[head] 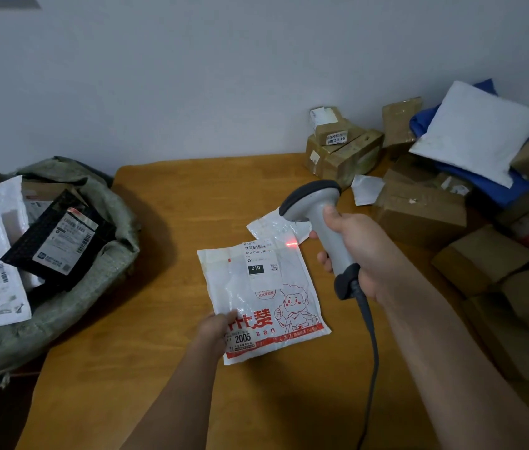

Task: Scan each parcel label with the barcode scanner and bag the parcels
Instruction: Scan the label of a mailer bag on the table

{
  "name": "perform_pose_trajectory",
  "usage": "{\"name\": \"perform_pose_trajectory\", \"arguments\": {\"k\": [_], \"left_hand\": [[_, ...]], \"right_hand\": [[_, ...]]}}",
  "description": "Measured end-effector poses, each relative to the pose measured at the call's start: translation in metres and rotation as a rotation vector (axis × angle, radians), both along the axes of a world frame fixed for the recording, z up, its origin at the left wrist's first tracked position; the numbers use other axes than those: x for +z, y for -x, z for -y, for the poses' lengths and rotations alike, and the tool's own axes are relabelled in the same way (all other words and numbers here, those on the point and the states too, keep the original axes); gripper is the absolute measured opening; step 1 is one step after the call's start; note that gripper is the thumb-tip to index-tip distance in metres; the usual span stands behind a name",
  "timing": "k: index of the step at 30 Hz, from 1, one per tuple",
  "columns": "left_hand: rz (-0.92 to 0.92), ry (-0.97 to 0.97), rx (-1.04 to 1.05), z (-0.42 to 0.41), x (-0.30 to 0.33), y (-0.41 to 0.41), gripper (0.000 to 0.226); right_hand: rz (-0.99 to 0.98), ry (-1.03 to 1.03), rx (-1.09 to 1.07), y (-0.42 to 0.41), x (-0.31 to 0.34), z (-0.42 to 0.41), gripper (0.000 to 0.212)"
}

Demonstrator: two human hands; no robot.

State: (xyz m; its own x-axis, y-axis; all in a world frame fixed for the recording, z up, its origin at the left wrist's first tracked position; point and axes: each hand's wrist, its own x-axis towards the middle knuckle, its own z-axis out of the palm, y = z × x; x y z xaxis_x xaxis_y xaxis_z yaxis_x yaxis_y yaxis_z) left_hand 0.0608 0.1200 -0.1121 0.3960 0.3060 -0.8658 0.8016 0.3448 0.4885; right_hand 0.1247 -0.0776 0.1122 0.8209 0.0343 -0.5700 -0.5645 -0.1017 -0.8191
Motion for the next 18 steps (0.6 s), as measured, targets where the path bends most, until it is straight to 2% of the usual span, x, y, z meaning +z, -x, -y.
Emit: {"name": "perform_pose_trajectory", "arguments": {"k": [7, 18], "left_hand": [[0.063, 0.006, 0.067, 0.004, 0.005, -0.001, 0.03], [0.119, -0.056, 0.106, 0.007, 0.042, 0.0, 0.036]], "right_hand": [[0.028, -0.019, -0.044, 0.013, 0.017, 0.009, 0.04], [0.144, -0.07, 0.011, 0.023, 0.047, 0.02, 0.033]]}}
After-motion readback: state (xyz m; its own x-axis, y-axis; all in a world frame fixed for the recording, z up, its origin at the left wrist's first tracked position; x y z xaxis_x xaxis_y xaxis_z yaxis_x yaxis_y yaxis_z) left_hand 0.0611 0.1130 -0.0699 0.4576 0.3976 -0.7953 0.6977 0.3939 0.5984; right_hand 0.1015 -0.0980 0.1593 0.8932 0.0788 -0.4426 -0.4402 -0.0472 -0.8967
